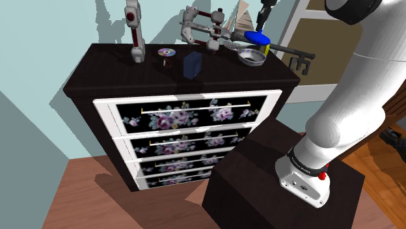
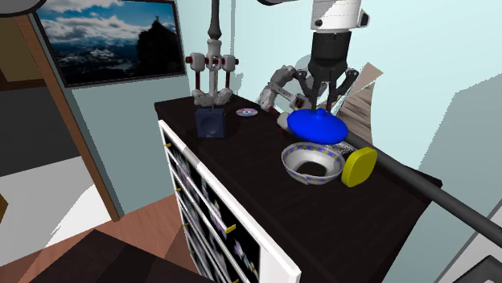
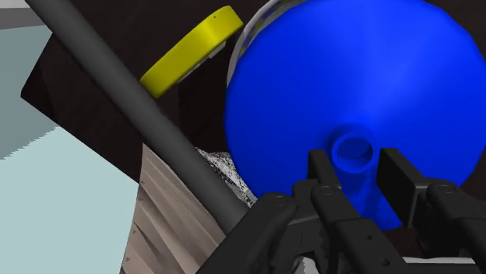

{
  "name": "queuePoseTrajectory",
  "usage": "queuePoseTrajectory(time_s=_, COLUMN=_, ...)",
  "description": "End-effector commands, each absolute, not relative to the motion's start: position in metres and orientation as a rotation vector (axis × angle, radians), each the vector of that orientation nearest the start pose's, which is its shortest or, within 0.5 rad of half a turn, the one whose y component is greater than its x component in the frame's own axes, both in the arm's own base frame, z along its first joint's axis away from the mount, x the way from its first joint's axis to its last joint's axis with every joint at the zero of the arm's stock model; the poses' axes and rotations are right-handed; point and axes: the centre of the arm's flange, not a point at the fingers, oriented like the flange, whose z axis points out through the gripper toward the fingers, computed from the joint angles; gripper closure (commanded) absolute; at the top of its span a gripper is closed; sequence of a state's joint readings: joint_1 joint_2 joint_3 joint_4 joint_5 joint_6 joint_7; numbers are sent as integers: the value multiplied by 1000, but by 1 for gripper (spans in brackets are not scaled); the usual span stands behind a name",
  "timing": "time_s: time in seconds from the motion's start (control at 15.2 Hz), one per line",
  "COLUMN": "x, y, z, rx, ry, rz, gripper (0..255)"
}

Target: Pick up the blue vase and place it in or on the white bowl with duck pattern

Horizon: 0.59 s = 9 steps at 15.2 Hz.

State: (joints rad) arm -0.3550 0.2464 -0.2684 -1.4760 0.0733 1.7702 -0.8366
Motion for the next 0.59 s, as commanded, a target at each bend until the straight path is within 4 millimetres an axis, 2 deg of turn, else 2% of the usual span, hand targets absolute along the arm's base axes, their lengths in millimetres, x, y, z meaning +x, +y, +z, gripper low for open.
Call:
queuePoseTrajectory(time_s=0.0, x=533, y=-353, z=535, rx=-3156, ry=-333, rz=-76, gripper=255)
queuePoseTrajectory(time_s=0.53, x=533, y=-353, z=493, rx=-3156, ry=-333, rz=-76, gripper=255)
